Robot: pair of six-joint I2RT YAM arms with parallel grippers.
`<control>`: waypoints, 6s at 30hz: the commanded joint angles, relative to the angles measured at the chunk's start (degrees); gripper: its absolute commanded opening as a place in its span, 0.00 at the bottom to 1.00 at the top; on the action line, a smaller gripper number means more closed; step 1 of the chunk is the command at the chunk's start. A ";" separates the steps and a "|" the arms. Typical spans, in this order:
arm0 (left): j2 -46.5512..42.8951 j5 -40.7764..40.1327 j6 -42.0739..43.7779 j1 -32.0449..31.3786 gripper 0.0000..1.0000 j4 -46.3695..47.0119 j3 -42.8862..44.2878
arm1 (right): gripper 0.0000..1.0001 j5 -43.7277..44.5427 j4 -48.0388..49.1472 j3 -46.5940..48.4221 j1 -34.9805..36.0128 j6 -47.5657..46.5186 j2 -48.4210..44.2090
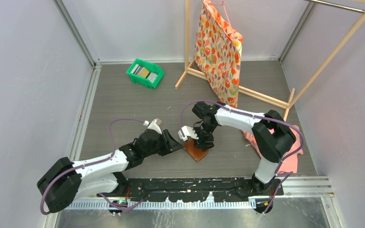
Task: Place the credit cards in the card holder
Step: Open the card holder at the center of the board.
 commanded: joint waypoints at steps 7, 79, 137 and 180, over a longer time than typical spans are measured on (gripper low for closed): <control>6.11 -4.27 -3.01 -2.75 0.39 9.68 0.79 | 0.58 1.64 4.48 0.91 1.98 -0.42 -0.01; 20.95 9.10 0.45 1.43 0.22 16.92 5.30 | 0.48 8.67 7.95 -6.09 7.50 4.12 -0.27; 9.03 6.89 5.49 3.14 0.78 9.74 2.29 | 0.01 -11.93 5.86 1.29 -9.56 22.89 -12.74; 10.04 11.52 9.42 3.70 0.54 10.71 8.25 | 0.01 -15.12 -14.20 5.17 -16.85 3.81 -7.39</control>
